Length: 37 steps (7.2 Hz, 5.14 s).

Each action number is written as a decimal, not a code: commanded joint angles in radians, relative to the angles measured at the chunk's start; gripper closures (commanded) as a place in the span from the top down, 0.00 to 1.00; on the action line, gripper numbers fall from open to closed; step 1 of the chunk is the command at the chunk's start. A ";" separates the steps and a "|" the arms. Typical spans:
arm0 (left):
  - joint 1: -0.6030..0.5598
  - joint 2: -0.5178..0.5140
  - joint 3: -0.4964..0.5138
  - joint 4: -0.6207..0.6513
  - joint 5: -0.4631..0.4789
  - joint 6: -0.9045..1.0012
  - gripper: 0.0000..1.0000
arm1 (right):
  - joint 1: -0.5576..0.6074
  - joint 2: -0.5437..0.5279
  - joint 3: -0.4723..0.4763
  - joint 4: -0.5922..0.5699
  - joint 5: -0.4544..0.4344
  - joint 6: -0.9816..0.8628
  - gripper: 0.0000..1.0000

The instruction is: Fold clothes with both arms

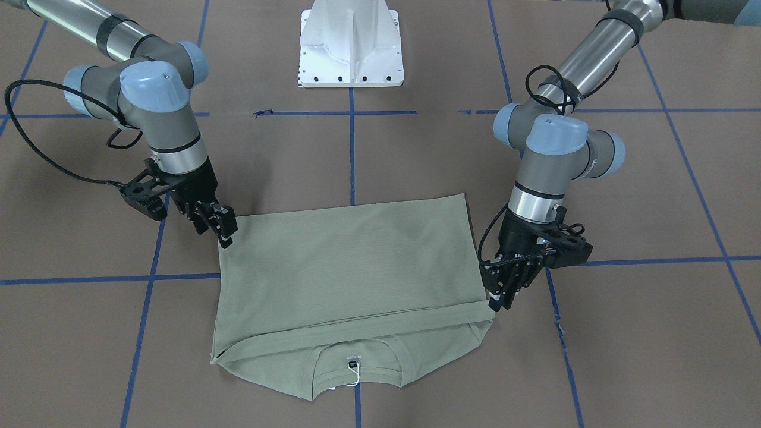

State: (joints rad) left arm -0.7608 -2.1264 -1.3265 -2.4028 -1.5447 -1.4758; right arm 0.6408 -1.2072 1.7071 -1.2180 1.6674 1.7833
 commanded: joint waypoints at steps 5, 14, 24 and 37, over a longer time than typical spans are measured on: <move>0.000 -0.001 -0.002 0.007 0.001 -0.003 0.33 | -0.059 -0.026 -0.003 -0.001 -0.047 0.018 0.70; 0.000 -0.003 -0.003 0.005 0.000 -0.003 0.33 | -0.064 -0.095 0.099 -0.005 0.027 0.019 0.00; 0.067 0.086 -0.290 0.010 -0.295 -0.170 0.37 | -0.562 -0.480 0.520 -0.017 0.066 0.332 0.00; 0.334 0.181 -0.451 0.387 -0.175 -0.409 0.57 | -0.185 -0.411 0.482 -0.017 0.064 0.212 1.00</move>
State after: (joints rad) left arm -0.4360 -1.9488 -1.7826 -2.0254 -1.7237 -1.8890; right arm 0.4491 -1.6283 2.2014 -1.2336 1.7335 2.0055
